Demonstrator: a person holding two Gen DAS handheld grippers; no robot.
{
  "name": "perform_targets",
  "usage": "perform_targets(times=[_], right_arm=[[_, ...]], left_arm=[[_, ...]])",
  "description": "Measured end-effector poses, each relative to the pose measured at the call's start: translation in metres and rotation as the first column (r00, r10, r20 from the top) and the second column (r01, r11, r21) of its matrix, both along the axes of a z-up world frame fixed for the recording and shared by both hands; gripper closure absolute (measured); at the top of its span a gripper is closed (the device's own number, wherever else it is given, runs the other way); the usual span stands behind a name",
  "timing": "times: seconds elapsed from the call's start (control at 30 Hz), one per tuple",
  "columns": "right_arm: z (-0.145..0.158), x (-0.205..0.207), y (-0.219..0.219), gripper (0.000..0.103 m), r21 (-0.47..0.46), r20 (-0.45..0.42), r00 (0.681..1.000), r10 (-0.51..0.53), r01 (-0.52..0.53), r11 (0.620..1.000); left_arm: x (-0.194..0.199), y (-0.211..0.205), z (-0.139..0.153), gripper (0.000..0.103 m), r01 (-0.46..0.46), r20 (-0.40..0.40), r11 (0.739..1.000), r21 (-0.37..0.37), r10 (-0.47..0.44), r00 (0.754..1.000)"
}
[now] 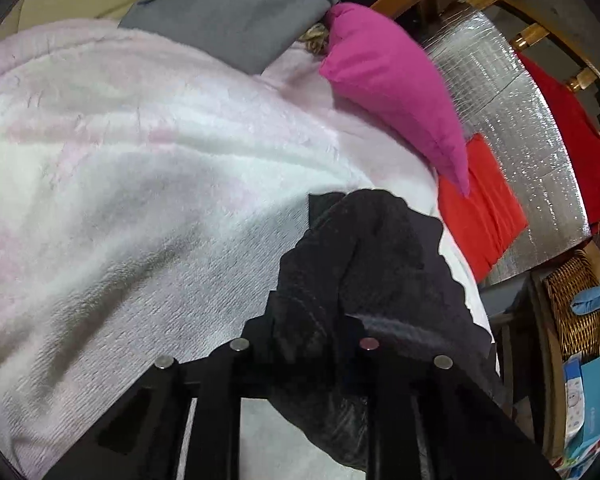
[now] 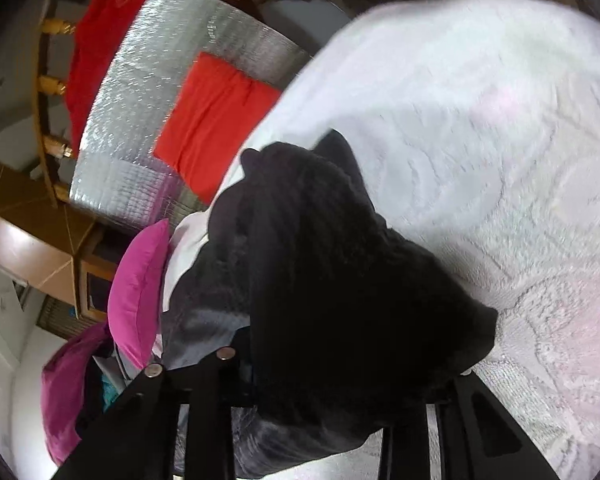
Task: Fold large clothes
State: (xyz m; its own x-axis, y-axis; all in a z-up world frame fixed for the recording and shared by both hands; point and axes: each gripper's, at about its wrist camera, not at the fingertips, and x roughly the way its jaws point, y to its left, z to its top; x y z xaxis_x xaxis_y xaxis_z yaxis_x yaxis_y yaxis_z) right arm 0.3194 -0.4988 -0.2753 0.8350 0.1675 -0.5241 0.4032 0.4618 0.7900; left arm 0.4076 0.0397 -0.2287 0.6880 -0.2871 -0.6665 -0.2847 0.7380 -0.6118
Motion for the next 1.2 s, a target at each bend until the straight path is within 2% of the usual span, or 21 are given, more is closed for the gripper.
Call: perform_targets(times=[0.13,0.27,0.4,0.5,0.63,0.77,0.87,0.9,0.97,1.07,1.2], right_arm=[[0.015,-0.014,0.001,0.07,-0.04,0.009,1.0,0.018,-0.017,0.999],[0.019,-0.035,-0.003,0.07,-0.047,-0.008,0.999,0.047,-0.047,0.998],[0.018,-0.061,-0.006,0.071,-0.094,-0.026,0.993,0.118,-0.12,0.988],[0.015,-0.085,-0.007,0.071,-0.118,-0.021,0.987,0.159,-0.16,0.98],[0.0,-0.117,-0.008,0.071,-0.108,-0.019,0.985,0.173,-0.174,0.979],[-0.007,-0.12,-0.011,0.07,-0.089,-0.026,0.984,0.175,-0.177,0.98],[-0.003,-0.118,-0.011,0.065,-0.064,-0.048,0.982,0.183,-0.186,0.98],[-0.003,-0.118,-0.012,0.059,-0.048,-0.068,0.979,0.19,-0.194,0.98],[-0.003,-0.121,-0.015,0.056,-0.036,-0.09,0.974,0.207,-0.211,0.977],[0.001,-0.128,-0.016,0.054,-0.04,-0.111,0.966,0.234,-0.239,0.97],[0.007,-0.144,-0.023,0.045,-0.055,-0.143,0.957,0.252,-0.262,0.964]], left_arm=[[-0.02,-0.001,0.009,0.083,0.001,-0.01,1.0,0.029,0.0,1.0],[-0.057,-0.016,0.021,0.083,0.04,0.003,0.981,0.19,-0.042,0.999],[-0.093,-0.027,0.026,0.083,0.103,0.035,0.941,0.321,-0.121,0.992],[-0.122,-0.036,0.024,0.083,0.143,0.055,0.892,0.429,-0.184,0.981],[-0.151,-0.047,0.018,0.083,0.149,0.073,0.835,0.529,-0.219,0.973],[-0.155,-0.054,0.02,0.083,0.13,0.071,0.817,0.562,-0.205,0.976],[-0.154,-0.054,0.02,0.083,0.13,0.066,0.812,0.569,-0.203,0.977],[-0.155,-0.055,0.02,0.083,0.132,0.066,0.809,0.573,-0.206,0.976],[-0.156,-0.056,0.019,0.083,0.136,0.064,0.797,0.589,-0.214,0.975],[-0.156,-0.057,0.019,0.082,0.144,0.062,0.79,0.597,-0.224,0.973],[-0.156,-0.057,0.019,0.08,0.148,0.058,0.786,0.601,-0.227,0.972]])
